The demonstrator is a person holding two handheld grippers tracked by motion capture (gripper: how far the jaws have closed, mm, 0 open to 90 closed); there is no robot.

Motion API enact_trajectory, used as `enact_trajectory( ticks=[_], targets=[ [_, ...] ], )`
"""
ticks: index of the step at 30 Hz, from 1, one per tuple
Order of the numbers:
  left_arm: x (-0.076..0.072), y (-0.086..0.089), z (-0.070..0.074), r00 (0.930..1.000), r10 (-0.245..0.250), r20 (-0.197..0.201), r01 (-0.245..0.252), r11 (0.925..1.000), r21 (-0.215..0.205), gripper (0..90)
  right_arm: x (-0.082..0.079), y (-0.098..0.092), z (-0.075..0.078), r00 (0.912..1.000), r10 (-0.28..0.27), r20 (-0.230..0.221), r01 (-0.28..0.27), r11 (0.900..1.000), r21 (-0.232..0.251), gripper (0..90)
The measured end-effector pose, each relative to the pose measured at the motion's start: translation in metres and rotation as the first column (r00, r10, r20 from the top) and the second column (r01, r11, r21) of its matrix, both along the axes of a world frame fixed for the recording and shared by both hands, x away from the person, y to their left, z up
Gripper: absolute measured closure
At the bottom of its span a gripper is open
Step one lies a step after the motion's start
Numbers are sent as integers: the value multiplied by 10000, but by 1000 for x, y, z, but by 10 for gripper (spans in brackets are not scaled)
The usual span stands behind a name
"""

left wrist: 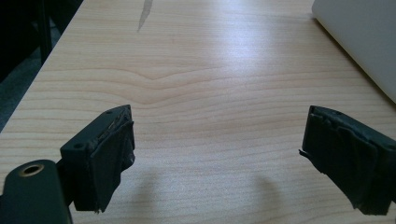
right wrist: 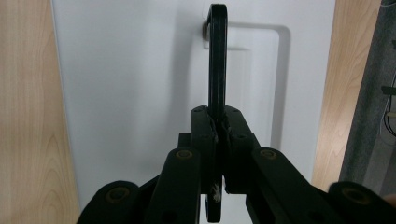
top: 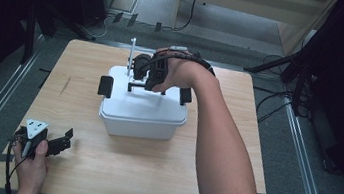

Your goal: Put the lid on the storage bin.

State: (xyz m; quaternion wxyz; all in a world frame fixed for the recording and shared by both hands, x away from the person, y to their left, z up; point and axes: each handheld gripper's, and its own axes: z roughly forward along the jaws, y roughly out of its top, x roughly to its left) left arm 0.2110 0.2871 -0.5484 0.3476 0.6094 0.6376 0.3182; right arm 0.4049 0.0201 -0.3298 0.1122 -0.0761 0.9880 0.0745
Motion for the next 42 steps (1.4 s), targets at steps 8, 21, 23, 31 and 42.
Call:
enact_trajectory(
  ticks=[8,21,23,31,42],
  targets=[
    [0,1,0,10000,-27,-10,27,10000,-39,95,3,7,-6,10000,-34,-34,34,10000,-34,855],
    [0,1,0,10000,-25,-22,25,10000,-63,95,1,8,-10,9995,-179,-259,180,9998,40,747],
    [0,1,0,10000,-37,-36,37,10000,-75,95,0,8,-10,9976,-272,-634,273,9996,6,533],
    [0,1,0,10000,-27,-5,27,9999,-120,95,-5,-2,-2,9950,-994,-136,997,9947,243,14],
    [0,0,0,10000,5,-26,-6,10000,-17,95,-3,-46,-5,9883,-1524,-72,1525,9879,281,0]
  ],
)
